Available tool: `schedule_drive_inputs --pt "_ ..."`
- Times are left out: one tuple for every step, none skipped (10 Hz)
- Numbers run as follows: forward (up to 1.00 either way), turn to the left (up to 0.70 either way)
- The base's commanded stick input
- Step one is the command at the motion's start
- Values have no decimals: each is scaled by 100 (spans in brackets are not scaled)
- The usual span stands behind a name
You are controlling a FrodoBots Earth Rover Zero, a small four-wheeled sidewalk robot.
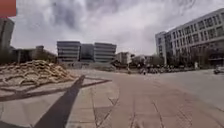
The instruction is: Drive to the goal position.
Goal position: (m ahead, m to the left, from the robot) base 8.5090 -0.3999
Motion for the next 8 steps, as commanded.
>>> schedule_drive_inputs --pt "70 0" --pt "70 0" --pt "70 0" --pt "70 0" --pt "70 0" --pt "70 0" --pt "70 0" --pt "70 0"
